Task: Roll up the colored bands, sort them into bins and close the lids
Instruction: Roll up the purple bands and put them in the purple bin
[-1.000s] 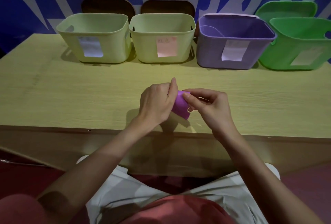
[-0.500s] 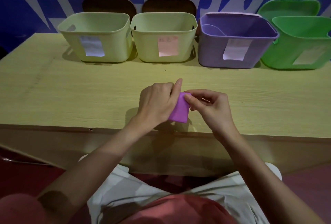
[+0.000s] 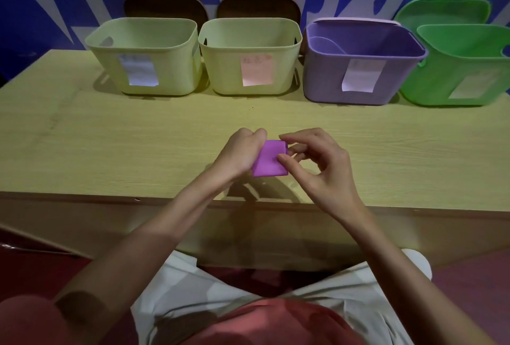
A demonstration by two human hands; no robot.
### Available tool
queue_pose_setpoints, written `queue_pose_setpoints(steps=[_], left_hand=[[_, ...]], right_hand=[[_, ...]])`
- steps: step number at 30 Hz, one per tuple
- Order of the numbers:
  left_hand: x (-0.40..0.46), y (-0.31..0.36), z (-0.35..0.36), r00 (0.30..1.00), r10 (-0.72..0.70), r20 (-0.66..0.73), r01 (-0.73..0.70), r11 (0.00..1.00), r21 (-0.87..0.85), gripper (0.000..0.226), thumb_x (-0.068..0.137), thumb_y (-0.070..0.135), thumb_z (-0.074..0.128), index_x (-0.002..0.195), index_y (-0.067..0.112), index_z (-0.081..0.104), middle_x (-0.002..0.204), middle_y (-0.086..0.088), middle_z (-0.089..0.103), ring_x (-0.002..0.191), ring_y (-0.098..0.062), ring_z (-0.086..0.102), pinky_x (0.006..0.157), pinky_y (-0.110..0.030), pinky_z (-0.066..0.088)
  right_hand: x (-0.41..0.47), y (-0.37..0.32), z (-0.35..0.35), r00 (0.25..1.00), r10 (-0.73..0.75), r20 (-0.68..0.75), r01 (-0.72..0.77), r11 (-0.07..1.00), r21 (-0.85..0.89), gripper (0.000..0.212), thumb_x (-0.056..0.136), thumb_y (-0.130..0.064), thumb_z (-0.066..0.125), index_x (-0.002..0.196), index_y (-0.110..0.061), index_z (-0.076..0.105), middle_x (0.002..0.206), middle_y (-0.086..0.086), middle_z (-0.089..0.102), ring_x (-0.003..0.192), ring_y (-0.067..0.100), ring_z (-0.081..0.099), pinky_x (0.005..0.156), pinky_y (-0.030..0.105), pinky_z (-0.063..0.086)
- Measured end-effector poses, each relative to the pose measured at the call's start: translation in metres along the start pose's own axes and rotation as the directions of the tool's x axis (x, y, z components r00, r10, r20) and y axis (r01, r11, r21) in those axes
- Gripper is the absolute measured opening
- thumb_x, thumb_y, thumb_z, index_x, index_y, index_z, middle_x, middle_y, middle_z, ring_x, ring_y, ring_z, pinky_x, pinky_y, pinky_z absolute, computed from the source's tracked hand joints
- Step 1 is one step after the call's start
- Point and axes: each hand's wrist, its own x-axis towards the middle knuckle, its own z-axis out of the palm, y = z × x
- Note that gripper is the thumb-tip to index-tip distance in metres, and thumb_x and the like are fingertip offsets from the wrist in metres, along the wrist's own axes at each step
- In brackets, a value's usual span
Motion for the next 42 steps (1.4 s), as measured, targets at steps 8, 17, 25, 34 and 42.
queue_pose_setpoints(steps=[8,17,25,34,42], left_hand=[[-0.018,0.003,0.006,0.919,0.307,-0.247,-0.163,0.868,0.469,0.06,0.103,0.043,0.027,0.05,0.018,0.041,0.049,0.001,0.042,0.046,-0.011,0.041,0.047,-0.025,0.025],[-0.015,-0.009,0.007,0.841,0.424,-0.336,-0.226,0.84,0.493,0.058,0.102,0.031,0.031,0.044,0.023,0.03,0.042,0.008,0.032,0.041,-0.007,0.032,0.043,-0.025,0.017],[-0.01,-0.005,0.007,0.93,0.116,-0.348,-0.024,0.966,0.257,0.054,0.1,0.026,0.037,0.048,0.01,0.037,0.047,-0.002,0.035,0.047,-0.02,0.033,0.048,-0.032,0.024],[-0.007,-0.013,-0.007,0.986,0.035,0.165,-0.044,0.998,0.051,0.063,0.1,0.05,0.031,0.066,0.007,0.062,0.048,0.0,0.053,0.037,-0.01,0.046,0.043,-0.019,0.038],[-0.009,-0.013,-0.036,0.875,0.373,0.31,-0.351,0.928,-0.126,0.026,0.074,0.023,0.076,0.099,0.024,0.07,0.097,0.005,0.073,0.092,-0.011,0.068,0.086,-0.026,0.054]], right_hand=[[0.0,0.001,0.005,0.988,0.147,-0.05,-0.147,0.989,0.011,0.021,0.083,-0.008,0.073,0.103,-0.011,0.071,0.093,0.004,0.066,0.076,0.009,0.064,0.072,0.02,0.053],[0.002,-0.006,0.01,0.917,0.399,-0.026,-0.38,0.888,0.259,0.015,0.087,-0.008,0.068,0.098,0.002,0.069,0.083,0.015,0.069,0.063,0.004,0.061,0.062,0.021,0.05],[-0.001,-0.006,0.015,0.979,0.203,-0.019,-0.199,0.971,0.132,0.036,0.077,-0.007,0.079,0.111,-0.008,0.065,0.104,0.009,0.067,0.083,0.014,0.066,0.071,0.026,0.057],[0.01,0.006,0.001,0.979,0.204,0.013,-0.204,0.979,0.012,0.028,0.079,-0.01,0.077,0.106,-0.005,0.072,0.089,0.005,0.068,0.072,0.007,0.062,0.069,0.02,0.051],[0.021,0.008,-0.022,0.969,0.175,0.172,-0.188,0.98,0.061,0.036,0.074,-0.021,0.076,0.105,-0.005,0.072,0.09,0.009,0.07,0.08,0.014,0.066,0.069,0.027,0.053]])
